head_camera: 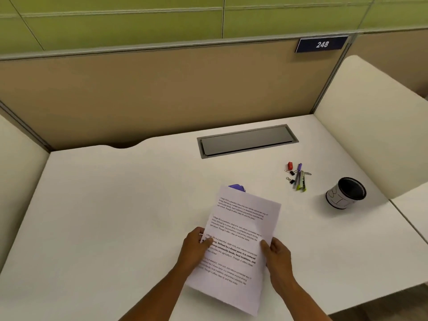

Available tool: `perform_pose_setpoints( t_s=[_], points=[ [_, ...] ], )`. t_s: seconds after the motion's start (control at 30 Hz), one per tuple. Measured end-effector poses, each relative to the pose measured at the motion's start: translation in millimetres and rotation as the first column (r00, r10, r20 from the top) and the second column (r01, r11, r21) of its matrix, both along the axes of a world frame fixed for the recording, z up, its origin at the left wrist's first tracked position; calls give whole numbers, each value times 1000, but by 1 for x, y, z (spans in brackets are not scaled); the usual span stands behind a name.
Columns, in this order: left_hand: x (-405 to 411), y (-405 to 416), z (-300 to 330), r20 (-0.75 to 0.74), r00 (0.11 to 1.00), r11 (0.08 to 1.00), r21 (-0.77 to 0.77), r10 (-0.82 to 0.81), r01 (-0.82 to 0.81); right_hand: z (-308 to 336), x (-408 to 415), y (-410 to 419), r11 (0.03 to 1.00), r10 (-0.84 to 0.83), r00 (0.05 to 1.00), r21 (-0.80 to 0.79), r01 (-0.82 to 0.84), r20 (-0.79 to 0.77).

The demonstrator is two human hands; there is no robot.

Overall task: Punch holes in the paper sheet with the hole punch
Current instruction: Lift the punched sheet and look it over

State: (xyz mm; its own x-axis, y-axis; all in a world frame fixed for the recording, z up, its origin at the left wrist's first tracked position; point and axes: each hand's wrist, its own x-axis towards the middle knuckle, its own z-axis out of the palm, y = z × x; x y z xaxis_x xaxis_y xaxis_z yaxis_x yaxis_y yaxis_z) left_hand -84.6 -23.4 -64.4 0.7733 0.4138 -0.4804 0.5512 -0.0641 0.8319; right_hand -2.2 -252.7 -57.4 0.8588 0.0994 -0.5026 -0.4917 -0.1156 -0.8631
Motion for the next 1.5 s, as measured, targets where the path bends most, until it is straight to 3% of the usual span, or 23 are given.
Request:
perform_pose_setpoints(
  t_s=[0.37, 0.67, 0.83, 1.13, 1.4, 1.5],
  points=[
    [-30, -27, 46, 274, 951, 976, 124, 141, -180, 66, 16, 9, 978, 161, 957, 89, -188, 242],
    [-48, -47, 33, 161, 950, 954, 97, 268, -285, 45, 8, -5, 891, 451, 850, -75, -448, 272],
    [-37, -45, 53, 252, 892, 917, 41, 375, -397, 66, 15, 1, 891, 445, 819, -82, -447, 362],
    [-42, -60, 57, 293, 862, 906, -46, 414, -420, 56, 11, -4, 858, 497, 790, -71, -508, 359],
    [-42, -65, 82, 383, 788, 867, -83, 482, -491, 78, 14, -8, 895, 417, 800, -42, -444, 430],
    [-43, -66, 80, 360, 810, 881, -87, 463, -465, 65, 11, -11, 885, 444, 795, -66, -461, 412]
  ],
)
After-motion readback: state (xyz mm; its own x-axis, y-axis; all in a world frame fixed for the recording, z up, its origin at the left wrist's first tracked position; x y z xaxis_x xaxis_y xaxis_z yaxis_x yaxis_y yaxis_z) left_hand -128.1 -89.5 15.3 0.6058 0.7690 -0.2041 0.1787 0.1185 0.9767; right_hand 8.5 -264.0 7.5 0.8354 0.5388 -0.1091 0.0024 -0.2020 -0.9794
